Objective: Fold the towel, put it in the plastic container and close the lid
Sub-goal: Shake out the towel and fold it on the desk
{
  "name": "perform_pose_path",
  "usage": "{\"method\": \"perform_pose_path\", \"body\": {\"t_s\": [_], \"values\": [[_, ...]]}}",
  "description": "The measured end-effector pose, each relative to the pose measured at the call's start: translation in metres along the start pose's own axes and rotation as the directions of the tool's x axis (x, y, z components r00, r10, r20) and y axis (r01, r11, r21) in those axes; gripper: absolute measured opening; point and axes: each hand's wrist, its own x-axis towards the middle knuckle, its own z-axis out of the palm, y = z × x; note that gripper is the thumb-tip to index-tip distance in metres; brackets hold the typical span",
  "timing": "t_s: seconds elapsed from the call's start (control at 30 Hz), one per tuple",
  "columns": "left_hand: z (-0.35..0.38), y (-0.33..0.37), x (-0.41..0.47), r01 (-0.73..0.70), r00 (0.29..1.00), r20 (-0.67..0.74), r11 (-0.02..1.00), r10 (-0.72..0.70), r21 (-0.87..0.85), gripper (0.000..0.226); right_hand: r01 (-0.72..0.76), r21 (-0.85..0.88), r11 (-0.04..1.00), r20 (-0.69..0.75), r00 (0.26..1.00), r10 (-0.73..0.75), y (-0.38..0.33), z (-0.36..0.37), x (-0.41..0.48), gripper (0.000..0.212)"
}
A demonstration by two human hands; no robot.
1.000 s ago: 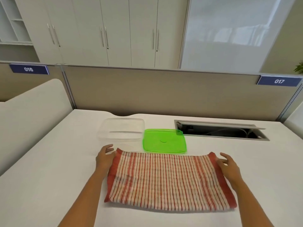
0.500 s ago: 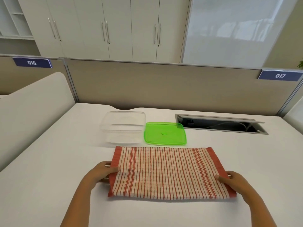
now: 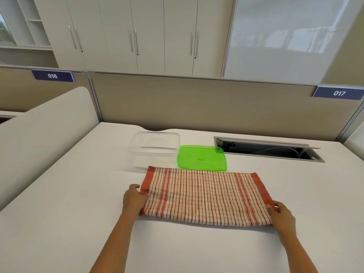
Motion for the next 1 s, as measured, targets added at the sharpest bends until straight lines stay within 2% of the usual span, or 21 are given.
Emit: {"method": "perform_pose_path", "body": {"t_s": [0.07, 0.17, 0.23, 0.4, 0.5, 0.6, 0.7, 0.77, 0.8, 0.83, 0.9, 1.0], "values": [[-0.004, -0.003, -0.007, 0.074, 0.996, 0.044, 0.988, -0.081, 0.139, 0.055, -0.009, 0.003, 1.000, -0.019, 1.000, 0.009, 0.002, 0.003, -0.002, 0.032], [-0.011, -0.005, -0.017, 0.088, 0.977, 0.160, 0.945, -0.145, 0.315, 0.031, -0.002, 0.009, 1.000, -0.041, 0.999, 0.003, 0.001, 0.004, -0.004, 0.032], [-0.012, -0.006, -0.018, 0.085, 0.979, 0.142, 0.932, -0.143, 0.351, 0.016, 0.013, 0.007, 1.000, -0.051, 0.999, -0.013, 0.001, 0.004, -0.004, 0.031], [-0.017, -0.008, -0.014, 0.050, 0.999, -0.007, 0.949, -0.050, 0.310, 0.021, 0.031, -0.005, 1.000, -0.059, 0.998, -0.031, 0.004, 0.002, -0.004, 0.031], [-0.016, -0.013, -0.015, -0.033, 0.993, -0.104, 0.985, 0.052, 0.171, 0.022, 0.028, -0.013, 1.000, -0.058, 0.998, -0.029, 0.006, 0.003, -0.004, 0.032], [-0.018, -0.019, -0.014, -0.100, 0.983, -0.168, 0.977, 0.069, -0.188, 0.019, 0.012, 0.000, 1.000, -0.060, 0.998, -0.012, 0.008, 0.002, -0.003, 0.032], [-0.023, -0.025, -0.014, 0.006, 0.996, -0.065, 0.803, -0.056, -0.596, 0.025, 0.002, -0.003, 1.000, -0.053, 0.999, -0.002, 0.008, 0.001, -0.001, 0.032], [-0.026, -0.027, -0.013, 0.134, 0.991, 0.076, 0.675, -0.115, -0.726, 0.028, -0.004, -0.026, 1.000, -0.053, 0.999, 0.002, 0.008, 0.001, -0.001, 0.033], [-0.028, -0.028, -0.012, 0.193, 0.981, 0.149, 0.644, -0.123, -0.741, 0.028, -0.007, -0.048, 0.999, -0.056, 0.998, 0.005, 0.008, 0.001, -0.001, 0.033], [-0.030, -0.030, -0.012, 0.234, 0.971, 0.207, 0.653, -0.120, -0.721, 0.025, -0.011, -0.075, 0.997, -0.059, 0.998, 0.006, 0.008, 0.000, 0.000, 0.033], [-0.034, -0.035, -0.010, 0.258, 0.959, 0.253, 0.763, -0.129, -0.592, 0.021, -0.024, -0.142, 0.990, -0.043, 0.999, 0.018, 0.008, -0.002, 0.002, 0.034], [-0.035, -0.041, -0.006, 0.201, 0.971, 0.185, 0.936, -0.152, -0.288, 0.023, -0.061, -0.227, 0.972, 0.001, 0.998, 0.063, 0.006, -0.007, 0.006, 0.033]]}}
